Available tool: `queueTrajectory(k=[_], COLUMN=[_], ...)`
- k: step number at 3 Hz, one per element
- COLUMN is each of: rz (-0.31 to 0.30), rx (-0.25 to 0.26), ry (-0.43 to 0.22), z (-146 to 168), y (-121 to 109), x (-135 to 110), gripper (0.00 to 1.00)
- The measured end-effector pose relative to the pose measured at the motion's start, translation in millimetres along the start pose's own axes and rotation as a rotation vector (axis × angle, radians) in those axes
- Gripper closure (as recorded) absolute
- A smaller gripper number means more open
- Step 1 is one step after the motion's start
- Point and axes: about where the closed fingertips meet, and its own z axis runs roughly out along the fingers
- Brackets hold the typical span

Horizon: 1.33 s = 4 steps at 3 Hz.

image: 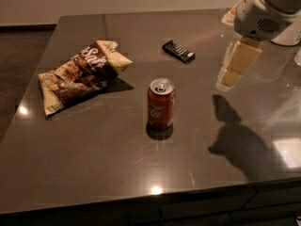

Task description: Move brown chip bag near rxbar chocolate

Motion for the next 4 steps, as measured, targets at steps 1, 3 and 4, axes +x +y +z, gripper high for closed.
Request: queueTrajectory(k=[1, 3, 4], rz=[-0.009, -0.002, 0.0], rx=[-0.002, -0.025, -0.046], ry=[-0.039, -0.101, -0.131], z=[17, 45, 54], y=[-20, -50, -52], x=[-25, -90, -121], gripper=[0.0, 0.0, 0.0])
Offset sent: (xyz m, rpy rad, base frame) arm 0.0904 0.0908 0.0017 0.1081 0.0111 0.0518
